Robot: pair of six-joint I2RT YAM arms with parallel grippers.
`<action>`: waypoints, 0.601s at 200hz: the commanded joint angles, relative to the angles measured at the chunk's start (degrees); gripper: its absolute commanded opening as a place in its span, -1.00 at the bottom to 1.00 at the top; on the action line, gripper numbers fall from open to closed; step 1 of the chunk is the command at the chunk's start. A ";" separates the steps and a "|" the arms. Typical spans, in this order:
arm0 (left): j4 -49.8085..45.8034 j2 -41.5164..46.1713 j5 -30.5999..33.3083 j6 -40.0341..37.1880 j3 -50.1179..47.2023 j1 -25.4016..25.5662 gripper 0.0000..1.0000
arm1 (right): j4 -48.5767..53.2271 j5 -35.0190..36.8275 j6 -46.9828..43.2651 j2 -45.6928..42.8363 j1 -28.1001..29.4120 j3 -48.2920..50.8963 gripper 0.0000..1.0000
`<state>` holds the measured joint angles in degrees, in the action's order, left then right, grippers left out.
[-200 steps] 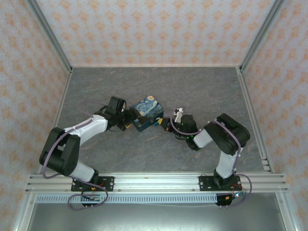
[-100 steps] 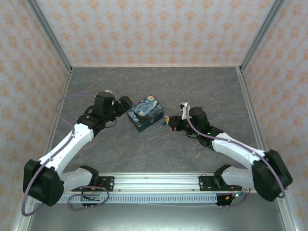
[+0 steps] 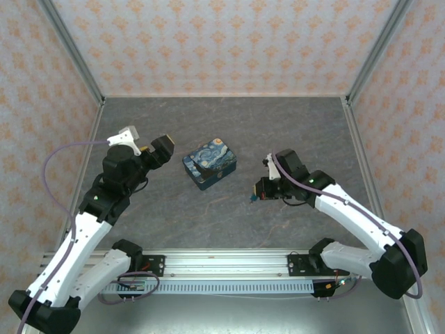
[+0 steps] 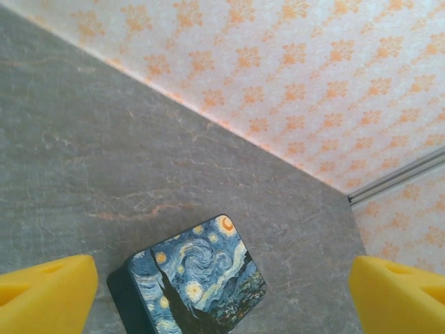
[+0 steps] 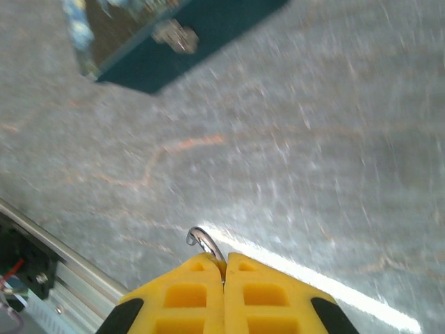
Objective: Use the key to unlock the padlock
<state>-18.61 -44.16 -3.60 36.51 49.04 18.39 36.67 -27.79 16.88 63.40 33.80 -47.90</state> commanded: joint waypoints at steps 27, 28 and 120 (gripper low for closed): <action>-2.68 2.97 -2.94 -9.51 -1.21 0.42 0.87 | 8.44 -0.62 2.82 7.80 -0.23 -2.18 -1.00; -2.63 3.04 -3.01 -9.57 -1.26 0.42 0.87 | 8.39 -0.78 2.81 8.06 -0.18 -2.19 -1.00; -3.81 4.92 -2.08 -14.15 -2.64 0.40 0.87 | 4.62 -4.92 3.19 26.59 0.43 -7.65 -1.00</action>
<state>-20.45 -40.25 -5.74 25.56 47.44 18.39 42.22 -32.14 19.44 87.44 33.87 -53.69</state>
